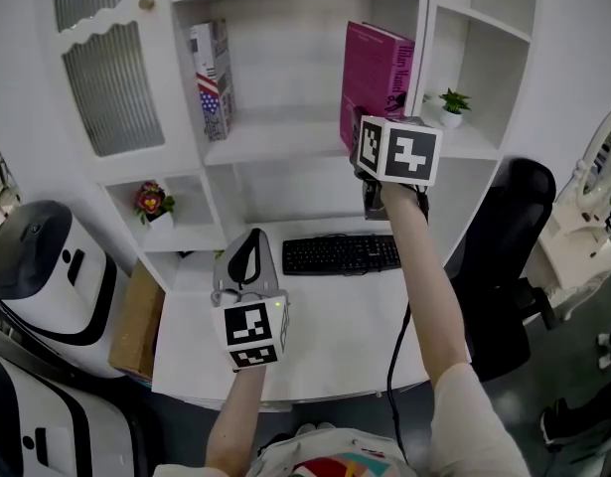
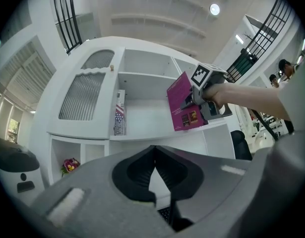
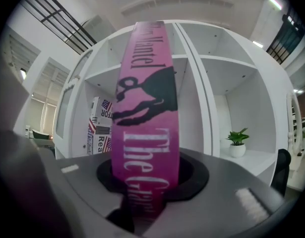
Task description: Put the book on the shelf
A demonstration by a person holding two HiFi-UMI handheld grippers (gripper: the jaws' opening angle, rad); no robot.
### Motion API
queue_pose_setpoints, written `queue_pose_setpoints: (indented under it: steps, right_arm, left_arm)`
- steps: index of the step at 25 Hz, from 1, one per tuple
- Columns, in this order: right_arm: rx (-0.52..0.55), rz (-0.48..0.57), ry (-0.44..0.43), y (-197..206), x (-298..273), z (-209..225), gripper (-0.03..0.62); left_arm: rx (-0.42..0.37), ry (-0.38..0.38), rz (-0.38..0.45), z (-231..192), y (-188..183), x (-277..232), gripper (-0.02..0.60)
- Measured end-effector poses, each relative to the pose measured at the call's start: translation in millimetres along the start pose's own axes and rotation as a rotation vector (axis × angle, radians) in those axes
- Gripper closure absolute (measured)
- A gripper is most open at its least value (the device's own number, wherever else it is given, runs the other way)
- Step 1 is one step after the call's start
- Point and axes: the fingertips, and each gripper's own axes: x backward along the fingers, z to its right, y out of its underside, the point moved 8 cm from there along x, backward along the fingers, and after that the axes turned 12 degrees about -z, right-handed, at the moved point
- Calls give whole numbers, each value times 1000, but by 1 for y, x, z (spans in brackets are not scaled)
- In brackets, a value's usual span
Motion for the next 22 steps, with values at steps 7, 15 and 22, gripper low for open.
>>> queue_pose_setpoints:
  steps: [7, 15, 22]
  right_arm:
    - [-17, -40, 6, -12, -33, 4, 456]
    - [-17, -61, 54, -22, -73, 13, 456]
    - [-19, -66, 80, -29, -108, 17, 457]
  left_arm:
    - [-19, -7, -1, 2, 1, -5, 580]
    - [-26, -14, -21, 1, 6, -12, 580]
    - [-24, -36, -50, -6, 16, -20, 580]
